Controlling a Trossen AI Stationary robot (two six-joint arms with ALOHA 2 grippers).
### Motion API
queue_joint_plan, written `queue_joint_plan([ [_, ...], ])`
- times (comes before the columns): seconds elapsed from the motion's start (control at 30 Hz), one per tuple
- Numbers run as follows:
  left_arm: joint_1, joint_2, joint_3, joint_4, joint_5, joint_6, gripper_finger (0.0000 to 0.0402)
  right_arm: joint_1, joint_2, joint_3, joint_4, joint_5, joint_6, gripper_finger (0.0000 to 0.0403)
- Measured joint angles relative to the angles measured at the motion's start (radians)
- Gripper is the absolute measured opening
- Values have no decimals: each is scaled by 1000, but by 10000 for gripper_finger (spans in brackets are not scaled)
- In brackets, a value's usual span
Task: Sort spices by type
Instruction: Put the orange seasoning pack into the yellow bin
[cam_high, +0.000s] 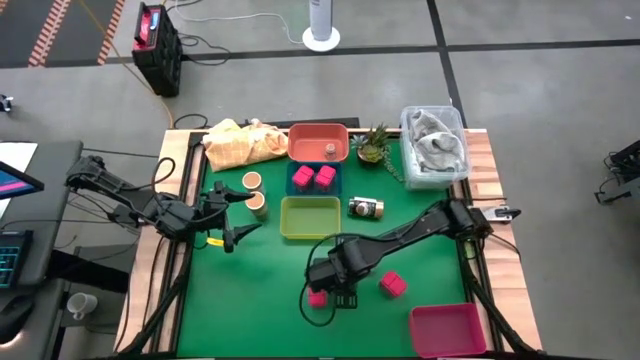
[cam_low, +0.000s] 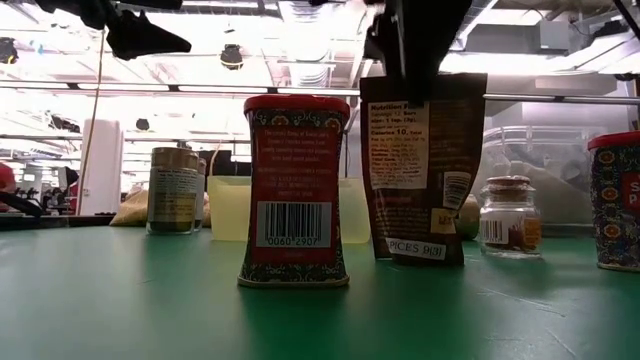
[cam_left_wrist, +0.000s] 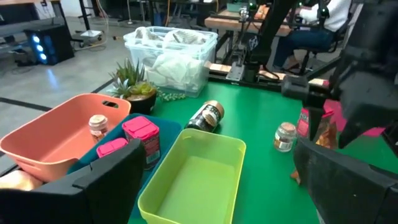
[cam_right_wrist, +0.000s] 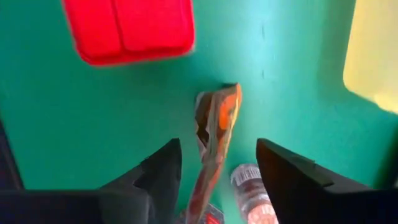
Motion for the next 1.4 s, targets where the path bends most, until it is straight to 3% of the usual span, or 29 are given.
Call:
queue_joint_plan([
  [0.17,0,0,0,3,0,-9,389,-15,31,0,-43,-4,-32,180],
  [0.4,-4,0,0,4,0,-21,389,-31,23,19,-92,-2,-65,35],
  [0.47,-4,0,0,4,0,-21,389,-37,20,57,-136,3,-86,16],
  [0.67,-4,0,0,3,0,-30,389,-60,16,203,-220,104,-164,25],
  [0.87,-4,18,0,7,0,-53,389,-109,16,313,-169,347,-363,14],
  [1.2,-4,107,0,47,0,-77,389,-266,43,309,62,349,-670,17],
  [1.4,-12,136,0,36,1,-111,389,-324,79,309,79,349,-742,29],
])
